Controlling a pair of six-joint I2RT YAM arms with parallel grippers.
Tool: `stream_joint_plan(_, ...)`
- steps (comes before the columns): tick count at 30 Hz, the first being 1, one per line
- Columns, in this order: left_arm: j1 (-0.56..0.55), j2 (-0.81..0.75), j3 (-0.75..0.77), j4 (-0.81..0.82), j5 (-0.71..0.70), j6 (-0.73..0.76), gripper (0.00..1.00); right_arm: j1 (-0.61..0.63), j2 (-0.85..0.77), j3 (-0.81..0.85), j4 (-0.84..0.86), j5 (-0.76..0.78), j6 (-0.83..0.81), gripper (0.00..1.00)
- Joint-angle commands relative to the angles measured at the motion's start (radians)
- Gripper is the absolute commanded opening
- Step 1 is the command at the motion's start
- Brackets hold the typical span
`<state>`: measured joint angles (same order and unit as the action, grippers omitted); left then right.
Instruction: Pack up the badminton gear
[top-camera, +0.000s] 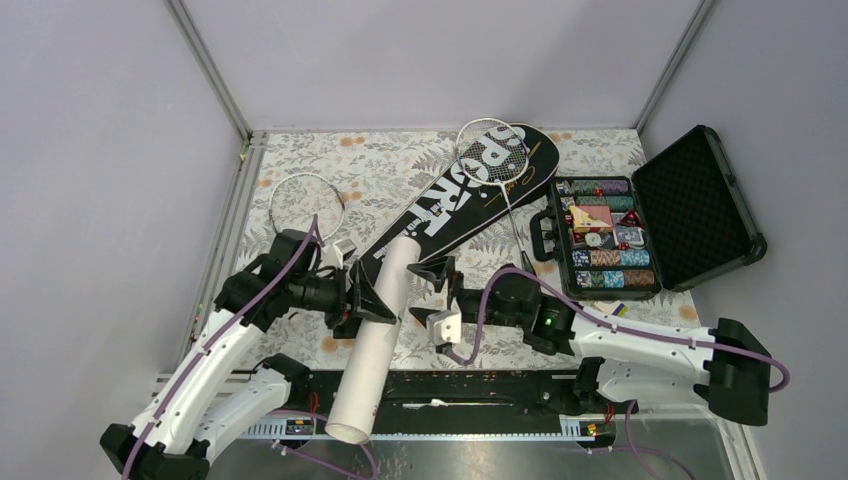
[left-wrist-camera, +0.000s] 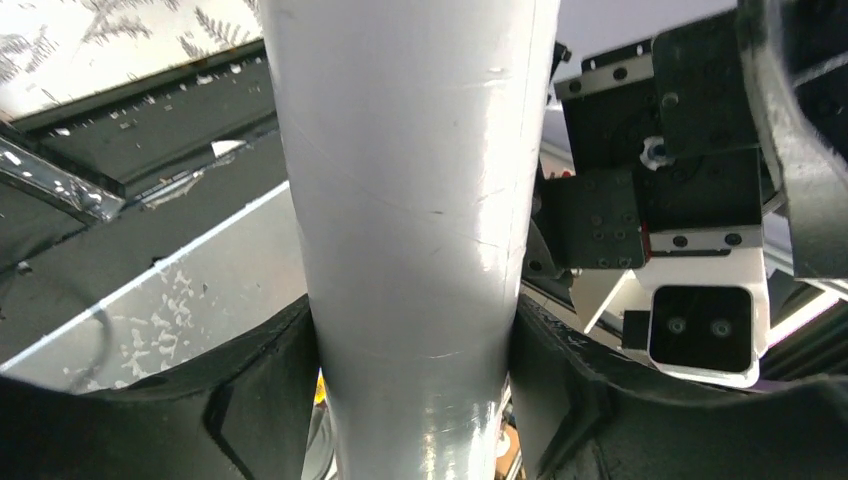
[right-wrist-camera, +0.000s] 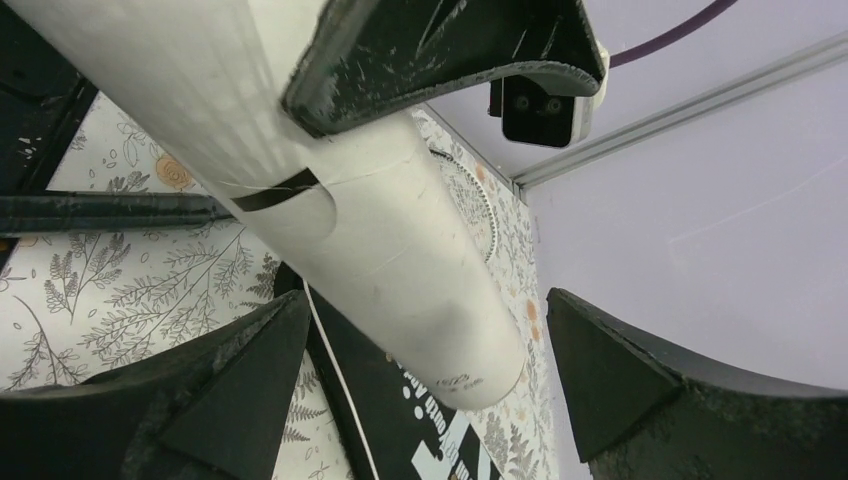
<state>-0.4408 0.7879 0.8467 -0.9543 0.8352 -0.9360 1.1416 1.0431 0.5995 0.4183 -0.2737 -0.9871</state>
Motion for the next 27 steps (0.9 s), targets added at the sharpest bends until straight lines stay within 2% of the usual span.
stream_joint_plan(1, -0.007, -0.033, 0.018, 0.002, 0.13, 0.026, 0.33, -0.005, 0.068, 0.058, 0.097, -0.034, -0.062, 0.95)
stream_joint_plan(11, -0.023, -0.007, 0.079, 0.016, 0.155, 0.026, 0.35, -0.004, 0.159, 0.109, 0.092, -0.166, -0.017, 0.98)
stream_joint_plan(16, -0.027, 0.009, 0.062, 0.018, 0.148, 0.029, 0.34, -0.004, 0.185, 0.101, 0.176, -0.128, -0.014, 0.98)
stream_joint_plan(27, -0.027, 0.001, 0.06, 0.029, 0.136, 0.004, 0.41, -0.005, 0.217, 0.117, 0.108, -0.119, -0.04, 0.91)
